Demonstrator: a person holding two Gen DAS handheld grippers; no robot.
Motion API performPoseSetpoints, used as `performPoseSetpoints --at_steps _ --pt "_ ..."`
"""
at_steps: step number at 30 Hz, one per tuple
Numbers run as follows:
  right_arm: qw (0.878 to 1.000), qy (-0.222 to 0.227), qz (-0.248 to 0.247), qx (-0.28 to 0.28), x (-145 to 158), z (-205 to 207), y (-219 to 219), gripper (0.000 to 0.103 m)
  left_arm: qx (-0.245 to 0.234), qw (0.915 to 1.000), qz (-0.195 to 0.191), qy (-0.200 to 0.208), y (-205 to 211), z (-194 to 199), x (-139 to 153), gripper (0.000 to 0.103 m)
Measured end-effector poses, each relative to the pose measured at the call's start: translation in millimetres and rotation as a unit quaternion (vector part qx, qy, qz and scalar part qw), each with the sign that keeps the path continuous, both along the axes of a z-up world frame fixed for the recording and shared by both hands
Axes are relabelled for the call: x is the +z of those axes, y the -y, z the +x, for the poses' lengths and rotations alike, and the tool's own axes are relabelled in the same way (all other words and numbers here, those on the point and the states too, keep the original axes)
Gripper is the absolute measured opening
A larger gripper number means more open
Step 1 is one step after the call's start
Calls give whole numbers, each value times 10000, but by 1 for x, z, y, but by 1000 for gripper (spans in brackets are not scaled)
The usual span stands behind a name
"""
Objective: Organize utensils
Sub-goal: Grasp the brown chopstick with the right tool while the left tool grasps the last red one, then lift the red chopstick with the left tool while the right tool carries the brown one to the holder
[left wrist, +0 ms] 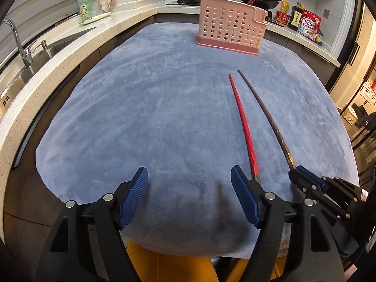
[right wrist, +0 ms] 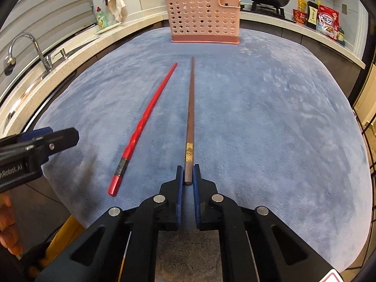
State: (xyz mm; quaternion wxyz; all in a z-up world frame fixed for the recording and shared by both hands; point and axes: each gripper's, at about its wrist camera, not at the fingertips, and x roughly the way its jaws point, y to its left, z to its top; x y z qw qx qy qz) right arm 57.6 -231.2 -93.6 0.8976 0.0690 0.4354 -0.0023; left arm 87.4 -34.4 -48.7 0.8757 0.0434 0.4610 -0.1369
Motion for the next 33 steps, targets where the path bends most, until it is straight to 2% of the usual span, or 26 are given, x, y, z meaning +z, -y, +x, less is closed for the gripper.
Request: performPoseSetpoints --at_steps 3,7,10,15,19,21,27,30,31,33 --pt "9998 20 114 -161 1 -9 11 7 -121 9999 -43 -61 7 -5 -3 70" --pt "9993 26 203 -312 1 -19 21 7 -355 9991 -181 -142 19 -14 -6 77" --pt "9989 5 266 -377 0 -25 25 7 -535 9981 -190 -245 31 -18 -15 77" --pt "9989 -14 294 -377 -2 -32 26 7 -518 9980 -113 -329 40 -17 -25 73" --pt "9988 -21 307 -368 -3 -33 26 7 -476 9985 4 -288 41 -16 -29 64" --pt "9988 -22 310 -368 -3 -33 26 7 -481 9984 27 -281 41 -15 -30 62" --pt "9989 -23 309 -365 -3 -33 26 7 -442 9987 122 -213 42 -12 -30 46" --pt "9988 -27 331 -362 -3 -33 26 7 -463 9986 144 -185 42 -12 -29 24" --pt "9988 -31 339 -355 -3 -33 25 7 -493 9985 113 -211 42 -11 -28 13" --pt "9988 -43 358 -336 -3 -34 24 7 -513 9983 57 -263 41 -9 -28 11"
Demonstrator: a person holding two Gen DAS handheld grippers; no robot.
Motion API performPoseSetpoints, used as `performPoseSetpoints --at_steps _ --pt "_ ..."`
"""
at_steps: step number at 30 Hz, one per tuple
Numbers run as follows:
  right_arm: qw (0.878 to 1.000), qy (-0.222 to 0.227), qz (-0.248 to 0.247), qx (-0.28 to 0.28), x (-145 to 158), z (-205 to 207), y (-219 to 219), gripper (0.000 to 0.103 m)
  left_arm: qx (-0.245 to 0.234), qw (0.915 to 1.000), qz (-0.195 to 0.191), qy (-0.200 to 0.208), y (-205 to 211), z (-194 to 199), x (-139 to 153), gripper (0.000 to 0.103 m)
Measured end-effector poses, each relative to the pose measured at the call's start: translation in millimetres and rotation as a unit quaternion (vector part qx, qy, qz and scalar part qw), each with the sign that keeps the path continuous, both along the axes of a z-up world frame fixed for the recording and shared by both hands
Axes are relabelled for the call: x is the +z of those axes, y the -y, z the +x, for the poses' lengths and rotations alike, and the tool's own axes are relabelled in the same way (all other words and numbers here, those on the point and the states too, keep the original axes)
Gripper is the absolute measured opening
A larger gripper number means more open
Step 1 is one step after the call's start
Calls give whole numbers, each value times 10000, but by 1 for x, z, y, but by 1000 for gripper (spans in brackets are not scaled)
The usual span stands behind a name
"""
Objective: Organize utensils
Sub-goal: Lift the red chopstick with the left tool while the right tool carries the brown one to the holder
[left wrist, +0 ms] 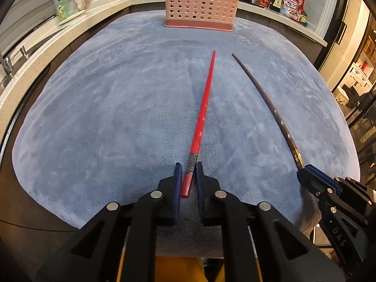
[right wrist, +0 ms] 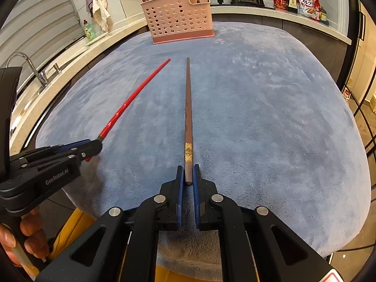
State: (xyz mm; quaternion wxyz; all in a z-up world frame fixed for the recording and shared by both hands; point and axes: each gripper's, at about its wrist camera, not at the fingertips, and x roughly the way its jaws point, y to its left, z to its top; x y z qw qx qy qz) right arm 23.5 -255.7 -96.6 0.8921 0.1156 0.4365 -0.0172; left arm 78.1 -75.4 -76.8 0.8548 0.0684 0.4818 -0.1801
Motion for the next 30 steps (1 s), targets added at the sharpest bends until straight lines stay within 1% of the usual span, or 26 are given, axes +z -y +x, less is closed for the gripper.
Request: performPoseSetpoints --at_steps 7,12,18,24,30 --pt "9999 30 127 44 5 -4 -2 7 -56 9999 -47 -115 -2 -2 3 8" --pt "9997 153 153 62 18 -8 -3 7 -64 9997 -100 -191 -4 -4 10 7" --pt "9987 450 237 83 47 -13 -1 8 -89 9998 -163 -71 -4 -6 32 7" --pt "9953 923 268 118 88 -11 3 8 -57 9993 -368 -9 -5 0 59 7" --pt "9911 1303 248 128 121 -5 11 8 -58 9989 -394 250 -3 5 88 7"
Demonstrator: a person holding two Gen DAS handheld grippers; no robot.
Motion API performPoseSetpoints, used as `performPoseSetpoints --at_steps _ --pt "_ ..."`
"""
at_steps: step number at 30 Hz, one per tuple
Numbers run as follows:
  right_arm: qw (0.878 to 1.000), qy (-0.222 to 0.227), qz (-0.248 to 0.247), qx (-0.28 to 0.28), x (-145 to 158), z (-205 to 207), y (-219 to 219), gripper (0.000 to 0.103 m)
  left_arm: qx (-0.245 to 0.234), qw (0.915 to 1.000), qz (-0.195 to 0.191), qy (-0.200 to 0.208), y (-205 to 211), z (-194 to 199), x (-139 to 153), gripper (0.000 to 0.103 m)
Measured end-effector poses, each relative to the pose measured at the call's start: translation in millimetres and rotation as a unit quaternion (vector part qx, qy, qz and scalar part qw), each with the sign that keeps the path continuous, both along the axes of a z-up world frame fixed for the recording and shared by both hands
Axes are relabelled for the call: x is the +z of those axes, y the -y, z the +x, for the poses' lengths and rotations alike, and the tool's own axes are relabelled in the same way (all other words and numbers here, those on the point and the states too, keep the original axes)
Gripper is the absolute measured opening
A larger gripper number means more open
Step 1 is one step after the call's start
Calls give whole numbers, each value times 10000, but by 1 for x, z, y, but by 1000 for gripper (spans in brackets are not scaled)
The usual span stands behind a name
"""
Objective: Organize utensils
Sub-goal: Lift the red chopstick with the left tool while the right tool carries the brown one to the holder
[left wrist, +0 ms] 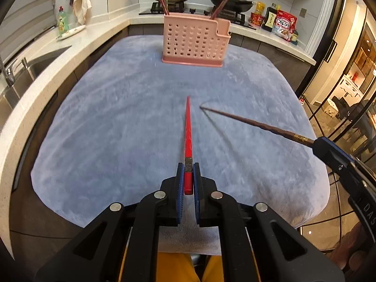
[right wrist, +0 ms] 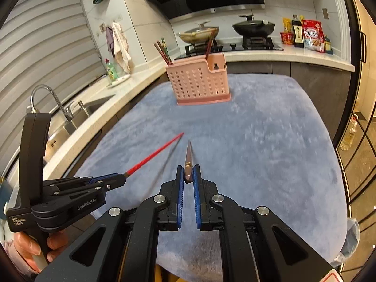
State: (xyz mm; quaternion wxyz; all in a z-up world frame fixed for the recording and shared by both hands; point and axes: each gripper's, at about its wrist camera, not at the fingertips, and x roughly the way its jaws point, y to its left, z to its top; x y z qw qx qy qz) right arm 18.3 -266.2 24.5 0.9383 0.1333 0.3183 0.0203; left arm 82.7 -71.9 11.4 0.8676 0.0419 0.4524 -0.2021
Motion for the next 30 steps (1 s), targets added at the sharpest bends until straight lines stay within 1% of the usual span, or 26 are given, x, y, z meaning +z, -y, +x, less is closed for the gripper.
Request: performPoseSetpoints --at_steps 4,6,10,15,21,27,30 --pt "9998 180 64 8 18 8 8 8 0 9998 22 186 -1 7 15 7" --pt "9995 243 219 18 25 14 13 8 9 9997 19 253 -1 11 22 7" --pt "9985 380 378 65 41 25 19 8 18 9992 -43 393 -1 23 39 7" --pt "9975 561 423 79 57 43 25 8 33 9981 -144 599 0 42 61 7" --pt "9963 773 376 64 75 66 29 7 120 9966 -386 715 -3 70 85 7" --pt "9951 950 285 19 90 91 35 7 181 9950 -521 828 -4 97 106 7" --pt "9938 1084 236 -31 101 104 39 7 185 9934 -604 956 -1 114 122 7"
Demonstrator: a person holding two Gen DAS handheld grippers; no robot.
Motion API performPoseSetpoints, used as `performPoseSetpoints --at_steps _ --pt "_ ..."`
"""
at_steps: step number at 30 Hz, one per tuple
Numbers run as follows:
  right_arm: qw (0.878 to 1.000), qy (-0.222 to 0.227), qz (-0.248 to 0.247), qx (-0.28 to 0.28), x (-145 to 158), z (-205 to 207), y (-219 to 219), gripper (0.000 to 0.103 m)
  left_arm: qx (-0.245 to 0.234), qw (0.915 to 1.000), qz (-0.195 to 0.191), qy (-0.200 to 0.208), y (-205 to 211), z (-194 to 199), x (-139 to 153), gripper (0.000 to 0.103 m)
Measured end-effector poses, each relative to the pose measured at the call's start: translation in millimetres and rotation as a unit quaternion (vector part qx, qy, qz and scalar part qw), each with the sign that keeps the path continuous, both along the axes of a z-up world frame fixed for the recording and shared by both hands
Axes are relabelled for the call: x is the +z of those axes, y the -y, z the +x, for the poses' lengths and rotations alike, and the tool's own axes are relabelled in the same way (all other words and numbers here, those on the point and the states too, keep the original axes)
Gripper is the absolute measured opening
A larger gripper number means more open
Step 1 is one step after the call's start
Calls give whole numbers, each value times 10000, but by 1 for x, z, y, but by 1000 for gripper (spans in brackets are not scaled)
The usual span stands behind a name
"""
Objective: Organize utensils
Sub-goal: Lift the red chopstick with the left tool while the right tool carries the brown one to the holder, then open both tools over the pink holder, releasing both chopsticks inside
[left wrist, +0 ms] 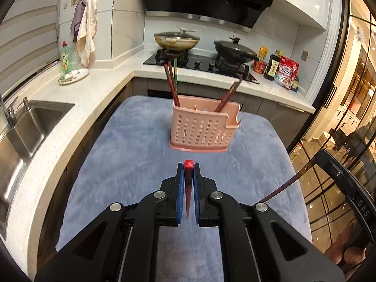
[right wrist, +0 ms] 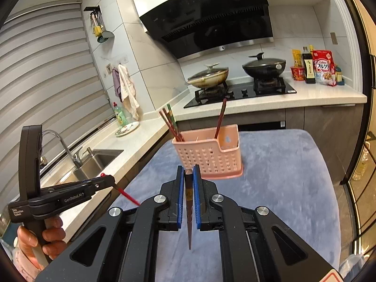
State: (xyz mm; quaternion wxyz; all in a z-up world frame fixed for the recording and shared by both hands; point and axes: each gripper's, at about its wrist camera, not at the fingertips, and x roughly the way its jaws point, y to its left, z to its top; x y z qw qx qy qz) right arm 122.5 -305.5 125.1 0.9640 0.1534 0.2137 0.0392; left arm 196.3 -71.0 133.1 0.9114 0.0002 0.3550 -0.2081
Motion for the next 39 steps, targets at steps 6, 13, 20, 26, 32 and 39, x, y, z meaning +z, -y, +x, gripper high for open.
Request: performPoseSetpoints --at_steps 6,13,20,26,32,39 --pt "9988 431 -61 -217 32 38 17 7 68 9993 -138 332 8 34 33 7" --pt "9961 801 -52 -376 66 87 35 7 267 9951 -292 902 21 76 81 7" --pt "9930 1052 123 -522 91 141 52 7 398 9890 -445 1354 36 120 108 7" --pt "9929 1021 89 -610 90 179 55 7 425 9851 -521 1581 49 149 111 7" --pt "9959 703 38 -562 62 206 49 7 410 9857 -462 1568 59 172 97 7" --pt "9981 311 45 -536 27 225 46 7 372 9890 -444 1361 63 187 70 7"
